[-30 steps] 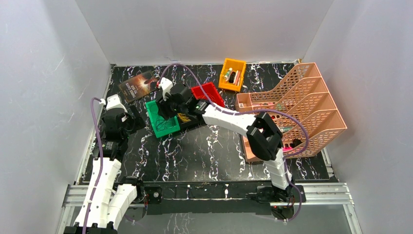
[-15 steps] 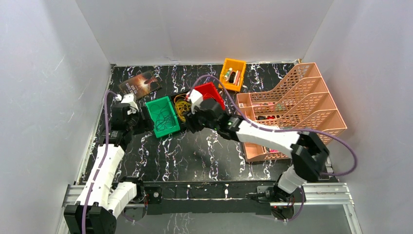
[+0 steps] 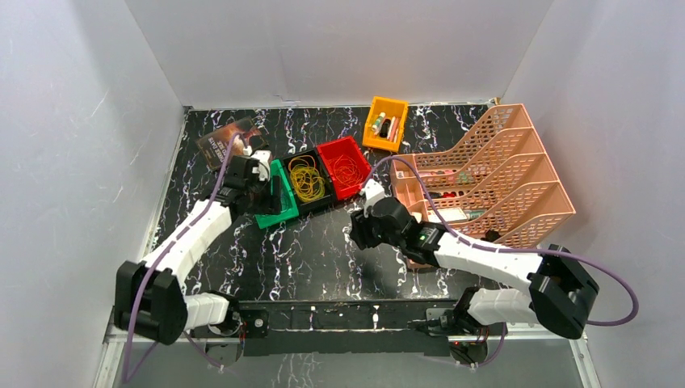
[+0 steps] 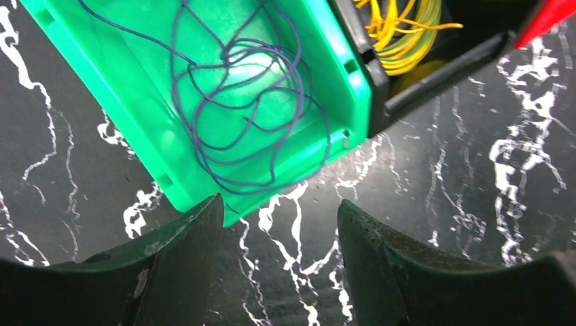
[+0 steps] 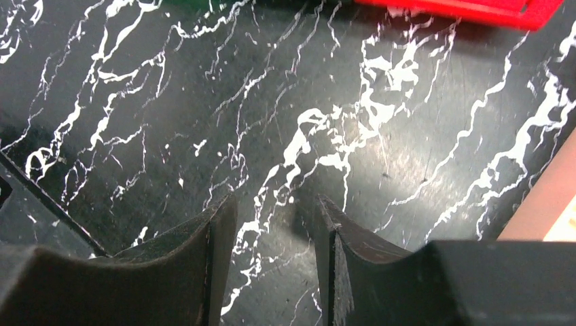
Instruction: Untangle the cables
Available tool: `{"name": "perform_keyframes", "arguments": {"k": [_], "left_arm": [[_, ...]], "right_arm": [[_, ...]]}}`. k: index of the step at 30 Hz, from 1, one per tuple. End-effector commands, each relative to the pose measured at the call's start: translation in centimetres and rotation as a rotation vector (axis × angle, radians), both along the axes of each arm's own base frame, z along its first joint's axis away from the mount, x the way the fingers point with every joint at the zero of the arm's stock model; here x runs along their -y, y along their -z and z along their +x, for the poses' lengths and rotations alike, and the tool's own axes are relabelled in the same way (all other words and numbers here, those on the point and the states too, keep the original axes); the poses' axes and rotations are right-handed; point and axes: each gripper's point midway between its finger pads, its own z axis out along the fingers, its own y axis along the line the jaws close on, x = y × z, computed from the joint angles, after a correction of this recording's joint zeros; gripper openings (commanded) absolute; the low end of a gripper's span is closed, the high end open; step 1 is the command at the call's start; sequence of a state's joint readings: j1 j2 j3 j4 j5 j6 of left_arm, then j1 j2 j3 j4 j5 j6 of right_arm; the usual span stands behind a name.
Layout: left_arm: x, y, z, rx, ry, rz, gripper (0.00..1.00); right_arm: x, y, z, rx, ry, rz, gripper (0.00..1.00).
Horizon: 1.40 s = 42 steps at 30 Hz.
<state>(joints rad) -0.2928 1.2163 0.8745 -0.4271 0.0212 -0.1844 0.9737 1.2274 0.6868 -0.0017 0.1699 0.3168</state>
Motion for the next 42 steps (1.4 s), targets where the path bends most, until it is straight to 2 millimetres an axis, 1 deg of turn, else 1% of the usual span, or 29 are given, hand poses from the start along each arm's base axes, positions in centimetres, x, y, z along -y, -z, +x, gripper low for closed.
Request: {"name": "perform_keyframes", "arguments": {"k": [1, 5, 11, 17, 23, 29, 35, 42], "left_arm": [[-0.1, -0.1, 2.3, 0.017, 0.042, 0.066, 0.59], [0.7, 0.0, 3.7, 0.015, 0.083, 0.067, 0.54], [1.1, 1.9, 4.6, -0.028, 0.096, 0.080, 0.44], [1.1, 3.4, 5.1, -0.063, 0.103, 0.101, 0.37], [0.7, 3.7, 5.8, -0.060, 0.089, 0.128, 0.20], [-0.7, 4.4, 6.6, -0.067, 0.028, 0.205, 0.01], [-2.3, 5.0, 7.7, -0.079, -0.055, 0.291, 0.00], [-3.1, 5.1, 9.0, -0.074, -0.103, 0.343, 0.00]], "right_arm": [[0.6, -0.4, -0.4, -0.012, 0.048, 0.071, 0.52], [1.3, 0.3, -1.0, -0.032, 0.060, 0.079, 0.52], [1.8, 1.0, -1.4, -0.043, 0.066, 0.077, 0.52], [2.0, 1.3, -1.5, -0.042, 0.066, 0.066, 0.52], [2.0, 1.1, -1.4, -0.040, 0.066, 0.067, 0.52], [2.0, 1.1, -1.4, -0.042, 0.070, 0.072, 0.52], [2.0, 1.2, -1.4, -0.042, 0.070, 0.072, 0.52], [2.1, 1.3, -1.4, -0.042, 0.069, 0.071, 0.52]]}}
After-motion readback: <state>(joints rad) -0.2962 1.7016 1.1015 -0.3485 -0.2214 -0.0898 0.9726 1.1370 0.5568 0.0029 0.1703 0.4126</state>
